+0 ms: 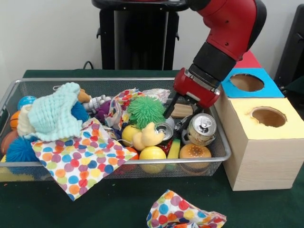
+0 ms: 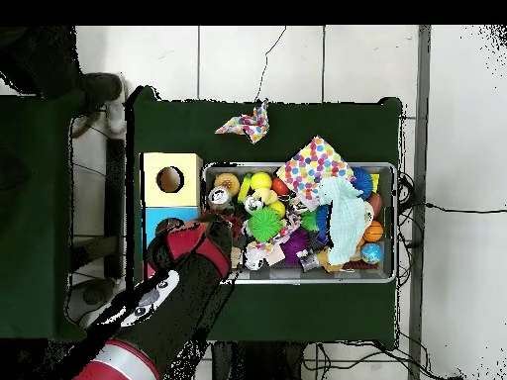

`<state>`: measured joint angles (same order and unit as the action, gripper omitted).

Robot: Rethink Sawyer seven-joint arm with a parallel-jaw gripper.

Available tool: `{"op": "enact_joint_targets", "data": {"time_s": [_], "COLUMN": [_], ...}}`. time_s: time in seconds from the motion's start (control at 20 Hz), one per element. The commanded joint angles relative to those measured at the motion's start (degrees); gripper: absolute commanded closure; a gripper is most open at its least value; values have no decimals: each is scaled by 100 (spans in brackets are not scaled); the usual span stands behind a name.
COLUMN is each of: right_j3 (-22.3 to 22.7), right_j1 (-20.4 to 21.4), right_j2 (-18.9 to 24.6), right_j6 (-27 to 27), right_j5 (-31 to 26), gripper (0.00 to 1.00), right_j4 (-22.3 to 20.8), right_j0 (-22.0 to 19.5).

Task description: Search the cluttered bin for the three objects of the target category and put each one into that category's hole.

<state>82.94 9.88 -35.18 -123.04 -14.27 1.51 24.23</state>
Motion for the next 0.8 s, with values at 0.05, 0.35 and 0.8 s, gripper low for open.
{"op": "enact_joint_targets", "data": {"time_s": [0.05, 0.35, 0.8], "right_j3": [13, 66, 206], "right_j1": [-687, -719, -672], "right_j2": [669, 653, 689], "right_j6": [-1733, -1431, -1268], "right_j5": [1169, 1286, 1381], "gripper": [0, 0, 100], "right_j4": [708, 917, 1118], "right_j0": [0, 23, -3]}}
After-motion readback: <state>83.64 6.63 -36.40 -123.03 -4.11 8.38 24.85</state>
